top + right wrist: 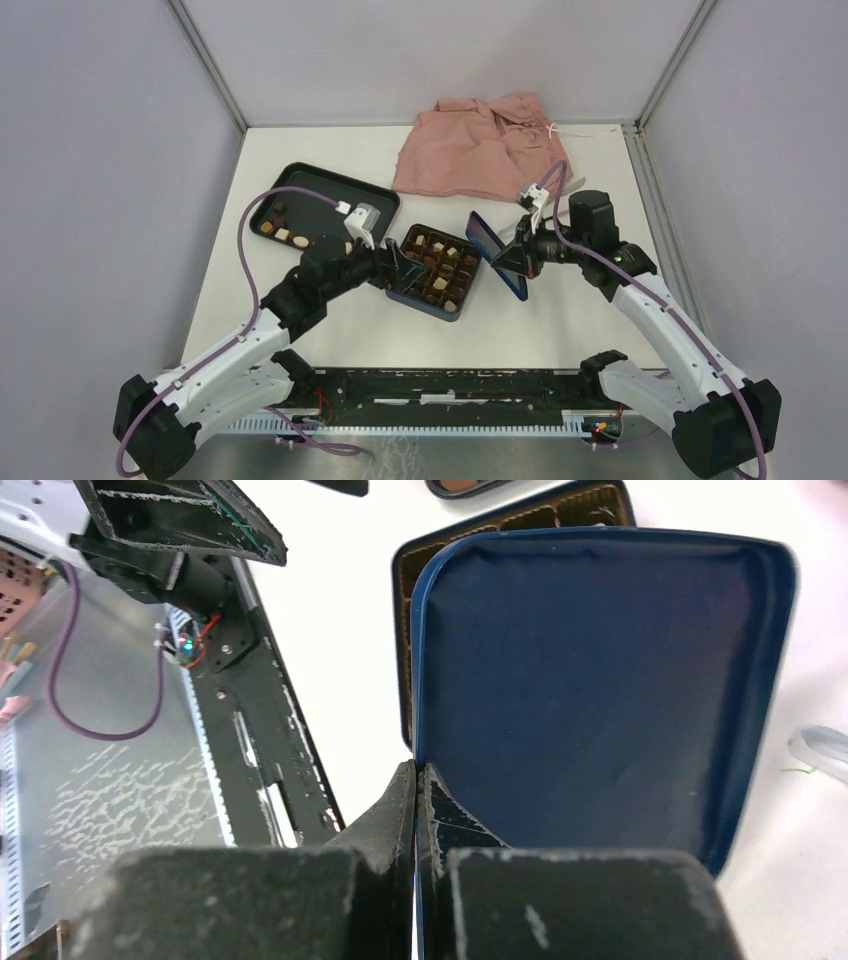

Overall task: Pack the chocolate
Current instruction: Pick up the box lid from the center of the board.

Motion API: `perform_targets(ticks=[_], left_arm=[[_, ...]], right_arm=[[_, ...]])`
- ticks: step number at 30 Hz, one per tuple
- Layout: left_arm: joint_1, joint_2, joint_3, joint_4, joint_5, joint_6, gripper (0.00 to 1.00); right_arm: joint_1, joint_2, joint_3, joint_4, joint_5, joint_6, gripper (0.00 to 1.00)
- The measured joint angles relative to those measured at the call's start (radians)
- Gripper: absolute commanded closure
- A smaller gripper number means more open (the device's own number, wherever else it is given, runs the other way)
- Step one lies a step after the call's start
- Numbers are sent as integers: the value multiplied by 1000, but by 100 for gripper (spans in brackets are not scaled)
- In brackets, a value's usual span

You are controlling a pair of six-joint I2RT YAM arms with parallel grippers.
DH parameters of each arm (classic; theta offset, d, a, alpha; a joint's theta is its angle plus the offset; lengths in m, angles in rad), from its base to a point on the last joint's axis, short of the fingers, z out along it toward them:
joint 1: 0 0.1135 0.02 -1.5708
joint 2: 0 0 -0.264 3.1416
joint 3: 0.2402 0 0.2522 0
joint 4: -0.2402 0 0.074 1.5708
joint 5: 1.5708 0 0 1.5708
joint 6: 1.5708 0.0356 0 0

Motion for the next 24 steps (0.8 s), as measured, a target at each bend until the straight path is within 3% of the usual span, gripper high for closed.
perform_targets(ticks=[3,8,14,19,24], left_arm=[[0,47,72,13,109,129,6],[-4,136,258,-11,274,465,0],[-14,191,288,-50,335,892,0],[-26,249,291,-73,410,1125,1],[-61,372,355,-99,431,1259,3]], right_arm=[[0,4,11,0,-43,11,100],[0,11,11,-13,-105,26,100],[0,18,13,-50,-142,-18,100],[0,35,22,-99,-174,-69,100],[0,59,35,-125,-205,-94,100]])
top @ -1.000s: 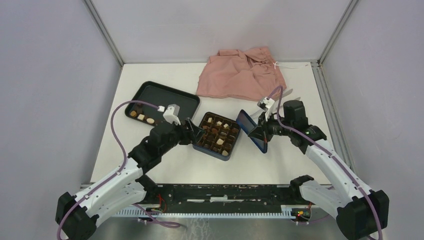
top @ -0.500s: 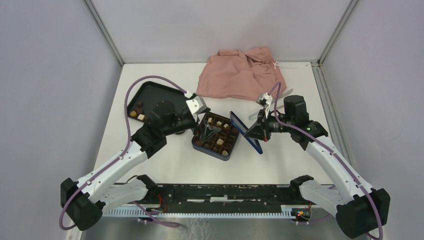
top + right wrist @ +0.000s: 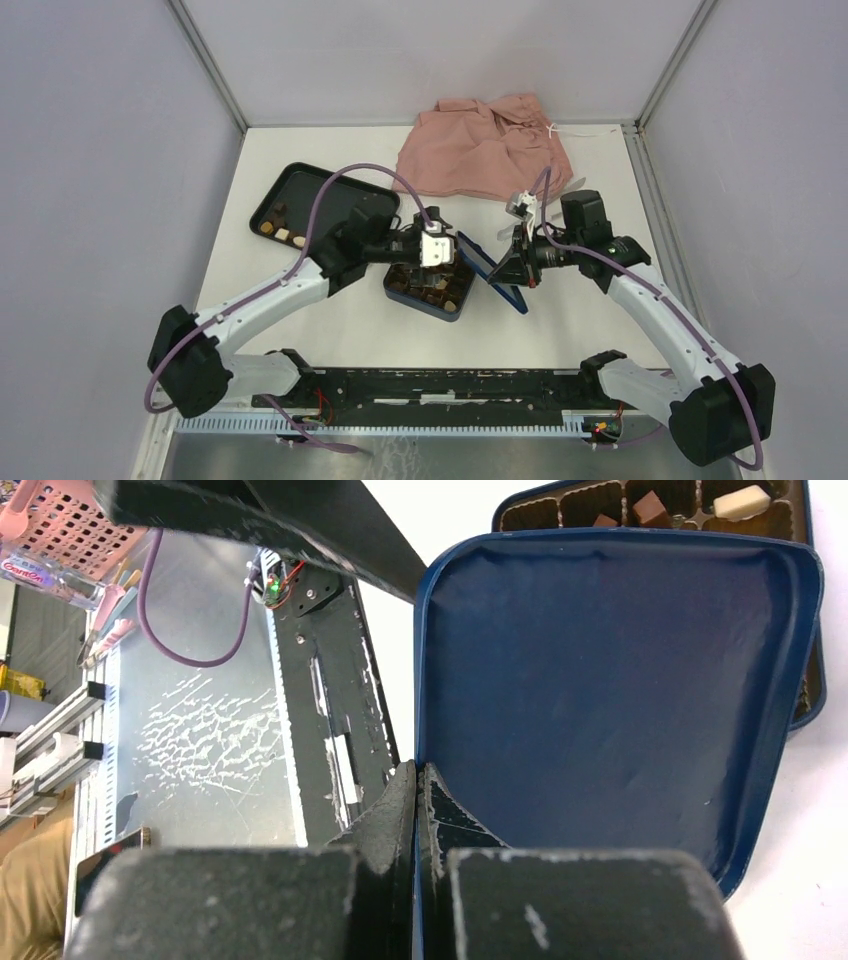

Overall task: Pack the chocolate
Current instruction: Pick up the box lid from the center of the board.

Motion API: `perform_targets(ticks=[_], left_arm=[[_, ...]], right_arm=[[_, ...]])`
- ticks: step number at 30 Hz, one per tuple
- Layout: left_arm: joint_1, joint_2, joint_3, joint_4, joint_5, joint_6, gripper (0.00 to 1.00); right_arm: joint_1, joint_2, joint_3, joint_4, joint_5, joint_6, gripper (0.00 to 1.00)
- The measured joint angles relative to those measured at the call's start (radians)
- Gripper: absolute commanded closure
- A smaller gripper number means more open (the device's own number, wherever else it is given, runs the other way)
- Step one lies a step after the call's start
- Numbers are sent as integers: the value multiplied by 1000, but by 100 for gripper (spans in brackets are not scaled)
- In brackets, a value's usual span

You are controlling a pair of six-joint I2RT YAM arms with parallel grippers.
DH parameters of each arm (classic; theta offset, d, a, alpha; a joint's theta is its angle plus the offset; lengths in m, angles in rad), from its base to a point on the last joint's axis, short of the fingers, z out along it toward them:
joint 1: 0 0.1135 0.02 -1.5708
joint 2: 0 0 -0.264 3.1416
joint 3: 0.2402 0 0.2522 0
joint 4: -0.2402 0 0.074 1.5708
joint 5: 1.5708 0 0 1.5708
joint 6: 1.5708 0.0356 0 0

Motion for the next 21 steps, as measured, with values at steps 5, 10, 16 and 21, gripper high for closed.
perform_targets(ticks=[5,10,16,21], left_arm=[[-62,115,36,11,-11,65,14],[-85,189,59,14,-25,76,67],[-80,221,119,-16,-18,149,79],[-80,224,119,-16,-17,151,97]], right_arm=[[0,21,0,-5,-29,-13,100],[1,42,0,-27,-42,-29,100],[-13,43,35,-48,-72,-44,100],[-13,47,37,-63,-67,-50,100]])
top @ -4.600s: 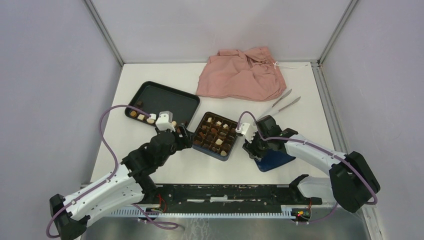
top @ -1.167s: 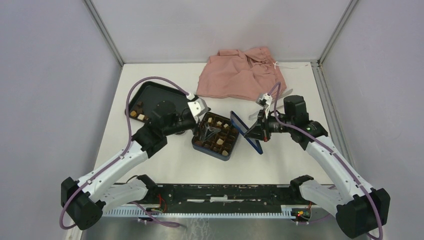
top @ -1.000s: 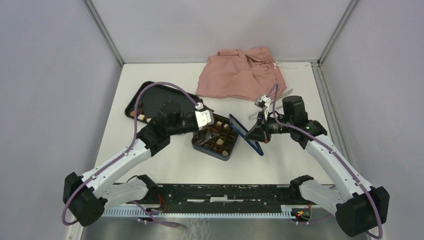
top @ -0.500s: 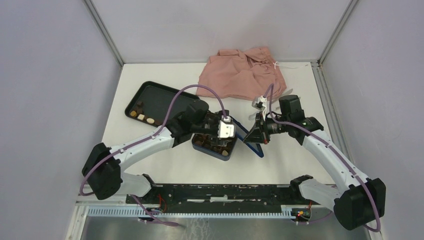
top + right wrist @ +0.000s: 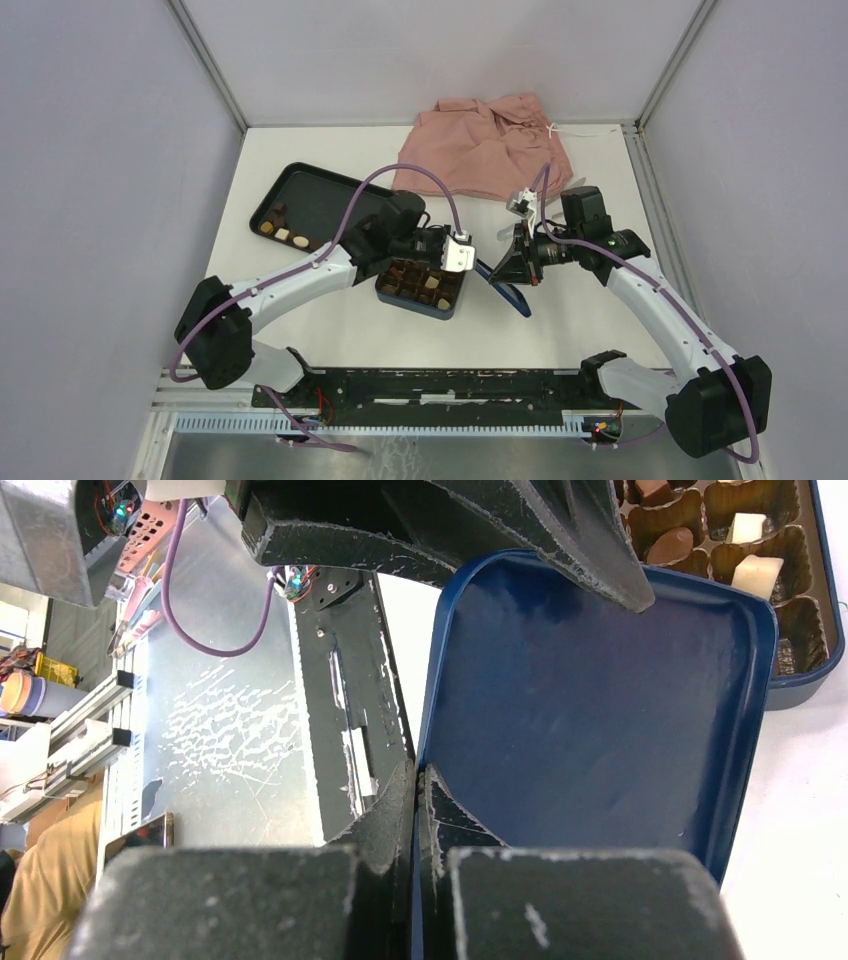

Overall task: Pack the chocolate
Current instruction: Pick up the box lid from the center of the board.

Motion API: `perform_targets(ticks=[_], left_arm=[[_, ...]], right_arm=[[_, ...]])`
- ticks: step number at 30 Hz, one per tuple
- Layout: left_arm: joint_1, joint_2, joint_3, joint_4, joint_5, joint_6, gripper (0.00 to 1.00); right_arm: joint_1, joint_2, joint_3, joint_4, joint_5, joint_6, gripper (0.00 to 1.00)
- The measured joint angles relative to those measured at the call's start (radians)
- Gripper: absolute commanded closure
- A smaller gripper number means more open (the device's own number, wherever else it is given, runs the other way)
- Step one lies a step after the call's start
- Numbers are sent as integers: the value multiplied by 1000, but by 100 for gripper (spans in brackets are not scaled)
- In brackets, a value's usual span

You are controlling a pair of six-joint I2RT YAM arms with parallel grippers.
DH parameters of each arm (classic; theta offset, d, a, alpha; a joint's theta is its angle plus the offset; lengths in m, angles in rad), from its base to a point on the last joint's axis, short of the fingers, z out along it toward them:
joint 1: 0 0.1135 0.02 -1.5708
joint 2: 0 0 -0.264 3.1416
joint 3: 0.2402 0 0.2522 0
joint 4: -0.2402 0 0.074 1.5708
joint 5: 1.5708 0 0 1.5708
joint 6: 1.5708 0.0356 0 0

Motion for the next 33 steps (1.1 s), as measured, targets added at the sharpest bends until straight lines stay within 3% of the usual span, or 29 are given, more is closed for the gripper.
perform_targets(ticks=[2,5,10,19,27,33], left_arm=[[0,0,-2,6,0,0,98],[-1,0,-9,25,0,-3,98],[-10,0,-6,82,19,-69,98],[-11,18,2,186,20,-381,98],[19,44,26,243,3,-719,98],[146,43,27,344,32,-1052,98]], right_arm=[[0,0,1,-4,1,-5,92],[0,4,28,-45,21,-49,49],[6,34,231,-180,169,-267,3],[5,-176,429,-176,460,-548,2],[-53,-209,380,-156,482,-565,2],[-171,-222,328,-161,425,-549,2]])
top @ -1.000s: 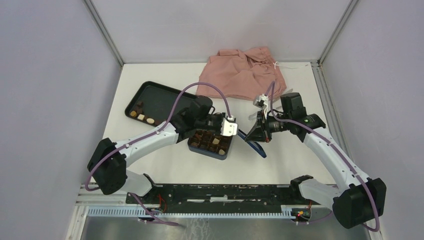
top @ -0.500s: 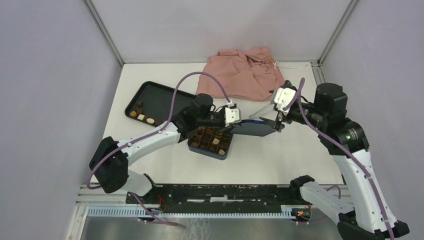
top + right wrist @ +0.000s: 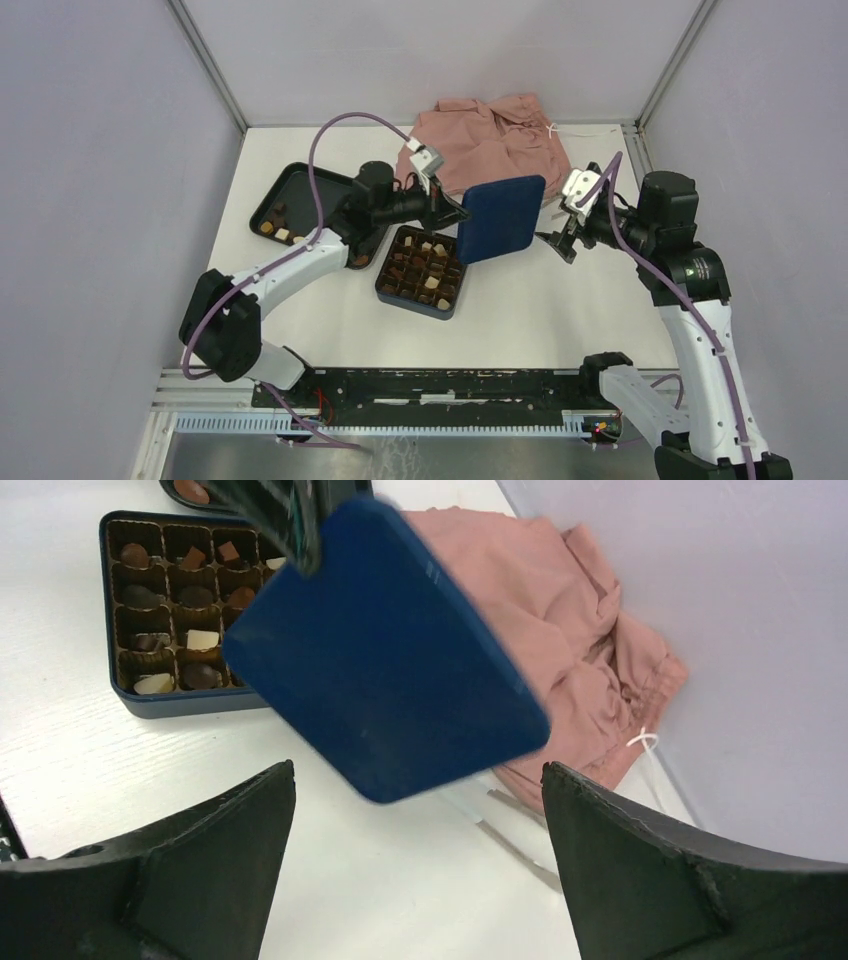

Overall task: Pack the chocolate
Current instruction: Pick up the box lid from the center of the board.

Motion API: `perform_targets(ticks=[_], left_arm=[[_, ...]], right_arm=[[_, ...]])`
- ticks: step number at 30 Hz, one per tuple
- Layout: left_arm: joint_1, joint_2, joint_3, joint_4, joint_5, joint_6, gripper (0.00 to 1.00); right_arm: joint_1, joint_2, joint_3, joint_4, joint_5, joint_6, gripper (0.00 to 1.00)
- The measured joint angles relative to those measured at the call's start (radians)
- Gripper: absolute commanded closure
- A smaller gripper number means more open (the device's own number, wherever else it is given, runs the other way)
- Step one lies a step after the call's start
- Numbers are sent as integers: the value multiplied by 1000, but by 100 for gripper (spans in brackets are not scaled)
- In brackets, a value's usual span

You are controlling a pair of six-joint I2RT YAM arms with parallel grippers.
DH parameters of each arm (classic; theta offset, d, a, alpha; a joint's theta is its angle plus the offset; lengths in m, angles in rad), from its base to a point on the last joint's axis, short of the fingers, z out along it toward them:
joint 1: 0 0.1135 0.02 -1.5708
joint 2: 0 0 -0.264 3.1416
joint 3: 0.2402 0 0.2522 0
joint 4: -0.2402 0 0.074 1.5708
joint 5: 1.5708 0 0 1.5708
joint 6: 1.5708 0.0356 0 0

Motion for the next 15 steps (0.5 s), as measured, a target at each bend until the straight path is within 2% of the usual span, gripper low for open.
perform_targets(ticks=[4,9,12,15], left_arm=[[88,-18,-29,93,55,-194,98],[158,-71,-49,89,130,-285,98],[180,-119,-49,58,184,-299,98],[192,-174,-48,-2,212,-295,98]], right_arm=[[-85,-1,-44,21,-67,32,2],[-216,42,-138,87,-253,93,3],[-278,85,-258,225,-410,200,3],[-289,103,-402,397,-500,347,2]])
